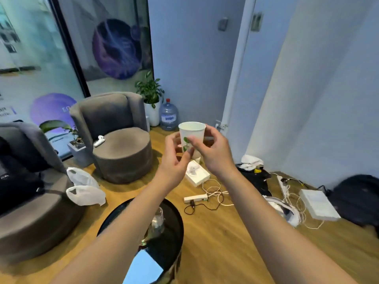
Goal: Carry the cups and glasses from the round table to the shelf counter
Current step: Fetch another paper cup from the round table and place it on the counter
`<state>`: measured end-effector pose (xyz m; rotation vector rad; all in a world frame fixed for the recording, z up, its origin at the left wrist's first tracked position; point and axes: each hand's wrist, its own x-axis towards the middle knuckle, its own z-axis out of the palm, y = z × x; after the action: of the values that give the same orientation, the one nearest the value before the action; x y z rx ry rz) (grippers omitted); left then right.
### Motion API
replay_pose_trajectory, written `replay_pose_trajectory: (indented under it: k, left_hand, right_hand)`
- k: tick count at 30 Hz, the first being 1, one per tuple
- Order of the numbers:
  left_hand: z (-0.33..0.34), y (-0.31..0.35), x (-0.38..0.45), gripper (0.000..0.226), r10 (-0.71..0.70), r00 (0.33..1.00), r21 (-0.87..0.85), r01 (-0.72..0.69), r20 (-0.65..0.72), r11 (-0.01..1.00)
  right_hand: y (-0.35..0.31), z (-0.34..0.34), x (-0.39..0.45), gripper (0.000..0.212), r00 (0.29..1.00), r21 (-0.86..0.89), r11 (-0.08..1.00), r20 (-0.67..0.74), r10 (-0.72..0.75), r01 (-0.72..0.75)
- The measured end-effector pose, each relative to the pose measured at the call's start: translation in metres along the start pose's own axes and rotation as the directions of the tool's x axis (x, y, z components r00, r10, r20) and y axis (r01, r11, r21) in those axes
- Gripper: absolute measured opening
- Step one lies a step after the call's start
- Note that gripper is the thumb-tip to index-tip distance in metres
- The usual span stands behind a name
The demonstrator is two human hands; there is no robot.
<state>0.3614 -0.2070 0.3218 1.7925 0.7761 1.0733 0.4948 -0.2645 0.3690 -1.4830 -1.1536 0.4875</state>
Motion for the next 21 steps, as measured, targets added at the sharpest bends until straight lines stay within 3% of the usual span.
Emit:
replay_pose_trajectory:
  k: [4, 8, 14, 21]
  left_hand:
    - [0.002, 0.085, 0.000, 0.046, 0.105, 0.992, -0.033, -0.102, 0.075, 0.994]
    - [0.008, 0.141, -0.008, 0.060, 0.173, 0.966, -0.022, -0.172, 0.193, 0.985]
    - [0.011, 0.185, -0.032, 0.062, 0.228, 0.909, 0.024, -0.252, 0.350, 0.967]
    - [0.016, 0.225, -0.058, 0.082, 0.360, 0.829, -0.083, -0.360, 0.428, 0.929]
  right_hand:
    - [-0.075, -0.049, -0.019, 0.055, 0.995, 0.018, 0.997, -0.072, -0.067, 0.069]
    - [-0.123, -0.087, -0.044, 0.046, 0.987, -0.018, 0.996, -0.134, -0.094, 0.092]
    - [-0.158, -0.112, -0.088, 0.046, 0.965, -0.068, 0.992, -0.234, -0.123, 0.110]
    - [-0.194, -0.120, -0.147, 0.055, 0.926, -0.122, 0.988, -0.353, -0.137, 0.099]
